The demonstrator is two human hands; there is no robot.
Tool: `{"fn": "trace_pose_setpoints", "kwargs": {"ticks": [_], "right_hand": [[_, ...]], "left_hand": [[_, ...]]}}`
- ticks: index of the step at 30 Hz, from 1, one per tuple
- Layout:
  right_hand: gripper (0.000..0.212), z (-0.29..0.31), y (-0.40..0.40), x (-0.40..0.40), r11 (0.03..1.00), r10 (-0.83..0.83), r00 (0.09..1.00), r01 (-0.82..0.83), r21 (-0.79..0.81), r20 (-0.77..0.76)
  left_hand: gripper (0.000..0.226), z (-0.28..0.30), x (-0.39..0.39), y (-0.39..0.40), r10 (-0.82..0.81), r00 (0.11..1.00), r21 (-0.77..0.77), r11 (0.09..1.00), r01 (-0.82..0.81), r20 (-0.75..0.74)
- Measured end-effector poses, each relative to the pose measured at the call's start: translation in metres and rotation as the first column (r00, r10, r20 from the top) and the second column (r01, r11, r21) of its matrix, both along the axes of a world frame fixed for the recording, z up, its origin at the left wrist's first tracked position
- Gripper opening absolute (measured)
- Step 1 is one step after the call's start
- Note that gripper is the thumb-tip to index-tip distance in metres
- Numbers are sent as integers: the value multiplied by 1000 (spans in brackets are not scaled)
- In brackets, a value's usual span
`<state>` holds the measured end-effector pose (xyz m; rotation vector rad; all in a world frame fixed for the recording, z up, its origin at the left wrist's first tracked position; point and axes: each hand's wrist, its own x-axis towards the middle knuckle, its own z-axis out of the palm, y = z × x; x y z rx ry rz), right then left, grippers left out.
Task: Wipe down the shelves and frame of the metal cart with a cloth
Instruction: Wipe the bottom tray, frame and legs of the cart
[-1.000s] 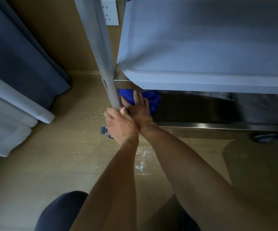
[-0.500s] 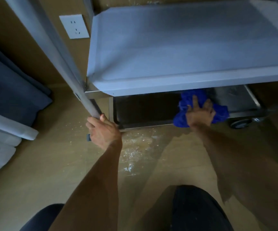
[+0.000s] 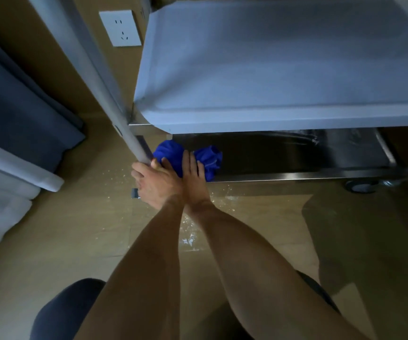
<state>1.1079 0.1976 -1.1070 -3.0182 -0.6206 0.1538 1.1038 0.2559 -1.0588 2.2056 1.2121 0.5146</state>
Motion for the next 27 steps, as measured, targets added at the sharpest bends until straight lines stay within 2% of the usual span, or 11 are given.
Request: {"fn": "trace_pose_setpoints", "kwargs": {"ticks": [2,5,7,10,12,15,17,20,22,25,27], "right_hand": [[73,-1,-23,-2,994,-38,999,37,99,10],[61,-7,-76,-2,974,-172,985,171,146,-8],[58,-9,-129,7,920,-360,933,352,173,15],[59,-7,-213,25,822,-558,830,555,132,-13],[59,-4,-241,30,815,-572,820,571,103,-21],[60,-3,-245,31,830,-548,836,548,107,-29],[60,0,-253,34,849,-512,857,515,117,-58],[59,4,-299,47,862,-496,865,501,82,-76],[61,4,-353,64,795,-598,798,602,77,-73],[66,6,-449,91,629,-772,629,777,30,-94],[66,6,-484,96,537,-838,536,843,25,-99]], "left_hand": [[35,0,-1,-3,2,1000,12,1000,-2,-8],[35,-1,-2,-6,28,999,41,999,-29,22],[35,2,1,-16,85,996,-16,996,-85,19],[42,6,-3,-57,178,976,-66,980,-187,-122],[45,0,-9,-103,67,972,-103,990,-93,-226],[50,-12,-11,-166,-182,943,-319,944,88,-280],[59,-14,-3,-188,-233,937,-420,901,107,-262],[58,-15,8,-198,-192,942,-460,887,45,-276],[56,-11,9,-205,-184,940,-446,894,39,-288],[53,-15,8,-215,-152,958,-408,912,41,-242],[51,-18,11,-222,-109,972,-414,910,14,-206]]}}
